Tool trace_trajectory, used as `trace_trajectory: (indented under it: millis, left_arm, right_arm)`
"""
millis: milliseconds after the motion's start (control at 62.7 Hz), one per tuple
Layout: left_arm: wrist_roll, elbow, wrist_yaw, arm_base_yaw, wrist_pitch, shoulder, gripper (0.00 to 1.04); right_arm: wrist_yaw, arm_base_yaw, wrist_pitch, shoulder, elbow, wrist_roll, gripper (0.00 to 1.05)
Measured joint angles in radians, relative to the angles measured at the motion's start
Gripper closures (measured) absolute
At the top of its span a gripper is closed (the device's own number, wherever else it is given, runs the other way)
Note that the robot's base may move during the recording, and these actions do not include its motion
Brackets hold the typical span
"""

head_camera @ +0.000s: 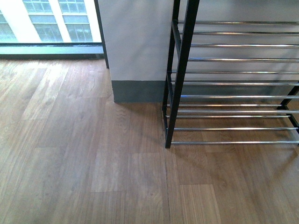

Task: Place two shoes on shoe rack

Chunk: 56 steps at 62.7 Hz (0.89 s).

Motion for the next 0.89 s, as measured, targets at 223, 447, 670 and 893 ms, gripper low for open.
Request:
trace_trajectory:
  millis: [223, 447, 670, 893]
  left_arm:
    - [0.0, 0.0, 0.0, 0.0, 0.0, 0.0, 1.03]
    - [0.0, 0.0, 0.0, 0.0, 0.0, 0.0, 1.03]
    - [0.0, 0.0, 0.0, 0.0, 0.0, 0.0, 1.03]
    - [0.0, 0.0, 0.0, 0.0, 0.0, 0.0, 1.03]
  right_arm:
    - [-0.058, 0.009, 0.139, -0.287, -0.27, 0.136, 0.09]
    - [-0.048, -0.003, 0.228, -0.537, -0.527, 0.286, 0.09]
    - [-0.013, -0.062, 0.407, -0.685, -0.759, 0.436, 0.09]
    - [-0.003, -0.119, 0.515, -0.642, -0.844, 0.534, 0.09]
